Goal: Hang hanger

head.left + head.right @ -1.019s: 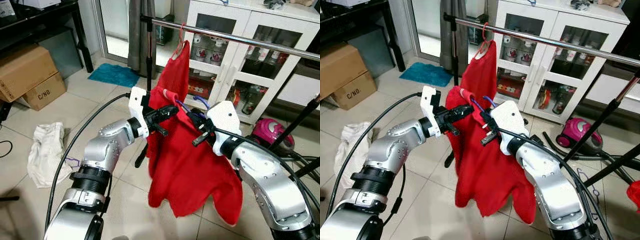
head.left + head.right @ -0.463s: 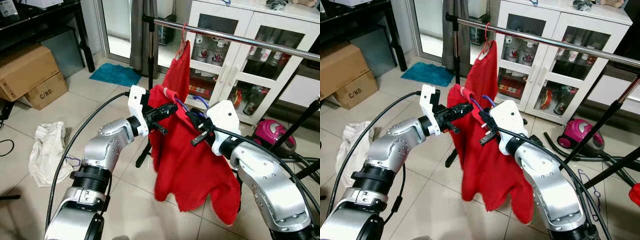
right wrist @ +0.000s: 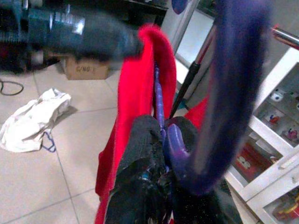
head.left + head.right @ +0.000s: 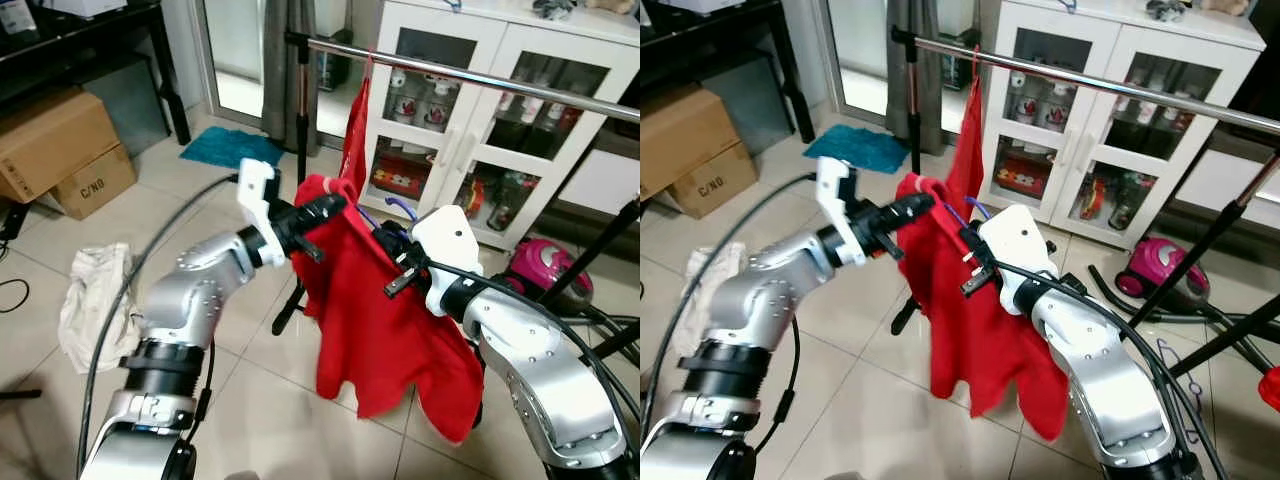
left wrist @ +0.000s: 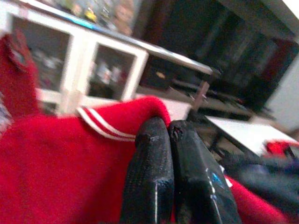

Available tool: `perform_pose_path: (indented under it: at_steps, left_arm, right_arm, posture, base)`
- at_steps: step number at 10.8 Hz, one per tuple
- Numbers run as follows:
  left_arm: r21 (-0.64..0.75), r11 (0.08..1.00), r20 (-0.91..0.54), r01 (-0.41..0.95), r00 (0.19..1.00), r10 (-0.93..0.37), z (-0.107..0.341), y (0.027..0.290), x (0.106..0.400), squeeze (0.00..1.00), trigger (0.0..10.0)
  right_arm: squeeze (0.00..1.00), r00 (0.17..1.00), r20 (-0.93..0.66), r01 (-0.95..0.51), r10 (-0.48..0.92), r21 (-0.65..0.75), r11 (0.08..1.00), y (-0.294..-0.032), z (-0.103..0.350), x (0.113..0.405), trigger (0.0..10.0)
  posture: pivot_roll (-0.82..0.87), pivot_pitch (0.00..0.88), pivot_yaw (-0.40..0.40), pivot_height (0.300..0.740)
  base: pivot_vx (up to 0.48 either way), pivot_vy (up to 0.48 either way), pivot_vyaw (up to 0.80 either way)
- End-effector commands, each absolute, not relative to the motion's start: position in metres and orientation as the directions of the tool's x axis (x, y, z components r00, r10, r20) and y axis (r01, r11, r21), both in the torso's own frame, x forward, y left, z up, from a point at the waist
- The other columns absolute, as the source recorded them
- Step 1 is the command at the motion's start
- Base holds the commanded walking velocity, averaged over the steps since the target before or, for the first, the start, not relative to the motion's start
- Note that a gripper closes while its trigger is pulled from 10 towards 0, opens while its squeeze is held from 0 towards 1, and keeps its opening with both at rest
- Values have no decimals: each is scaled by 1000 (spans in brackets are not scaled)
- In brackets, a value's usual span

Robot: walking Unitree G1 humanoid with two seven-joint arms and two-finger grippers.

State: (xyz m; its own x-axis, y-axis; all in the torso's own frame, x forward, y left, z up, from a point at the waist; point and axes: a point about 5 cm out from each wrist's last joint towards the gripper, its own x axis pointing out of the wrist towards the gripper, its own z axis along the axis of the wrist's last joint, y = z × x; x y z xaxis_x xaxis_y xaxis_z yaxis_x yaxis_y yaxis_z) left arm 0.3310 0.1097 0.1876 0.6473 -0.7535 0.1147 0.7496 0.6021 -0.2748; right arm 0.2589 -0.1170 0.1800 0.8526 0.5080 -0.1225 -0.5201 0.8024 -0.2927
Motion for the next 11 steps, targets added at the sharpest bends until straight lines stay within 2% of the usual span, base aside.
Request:
perform_pose_path:
  at_steps: [1, 2, 4, 5, 6, 7, 9, 11]
  left_arm:
    - [-227, 683, 195, 694, 720, -666, 210, 131, 335, 0, 0]
    - [-188, 814, 199, 550, 833, -517, 219, 156, 344, 0, 0]
    - [-84, 950, 170, 300, 944, -283, 223, 193, 358, 0, 0]
    - [-56, 975, 164, 213, 966, -201, 222, 203, 363, 0, 0]
    - [-58, 982, 161, 182, 972, -171, 220, 205, 366, 0, 0]
    - [-65, 985, 154, 158, 977, -146, 215, 204, 370, 0, 0]
    - [-96, 980, 157, 175, 975, -158, 210, 195, 377, 0, 0]
    - [-104, 902, 77, 419, 908, -412, 192, 157, 368, 0, 0]
  right_arm:
    - [0, 850, -170, -527, 499, -292, 798, -122, 173, 255, 0]
    - [0, 838, -140, -546, 528, -241, 802, -124, 177, 253, 0]
    - [0, 808, -28, -589, 589, -97, 803, -126, 193, 247, 0]
    - [0, 788, 13, -615, 616, -36, 788, -129, 198, 244, 0]
    - [0, 780, 29, -625, 625, -7, 781, -131, 201, 242, 0]
    - [0, 776, 50, -631, 629, 54, 774, -133, 203, 241, 0]
    - [0, 731, 54, -682, 680, 90, 726, -127, 206, 234, 0]
    - [0, 852, 135, -524, 506, 204, 827, -134, 216, 255, 0]
  posture:
    - [70, 4, -17, 740]
    - [78, 7, -25, 740]
    - [75, 6, -25, 740]
    - [73, 5, -23, 740]
    - [69, 2, -19, 740]
    - [65, 0, -17, 740]
    - [64, 0, -15, 740]
    - [69, 0, -9, 740]
  base:
    - [0, 0, 0]
    - [0, 0, 0]
    - [0, 0, 0]
    - [0, 0, 0]
    - [0, 0, 0]
    - [0, 0, 0]
    - [0, 0, 0]
    - [0, 0, 0]
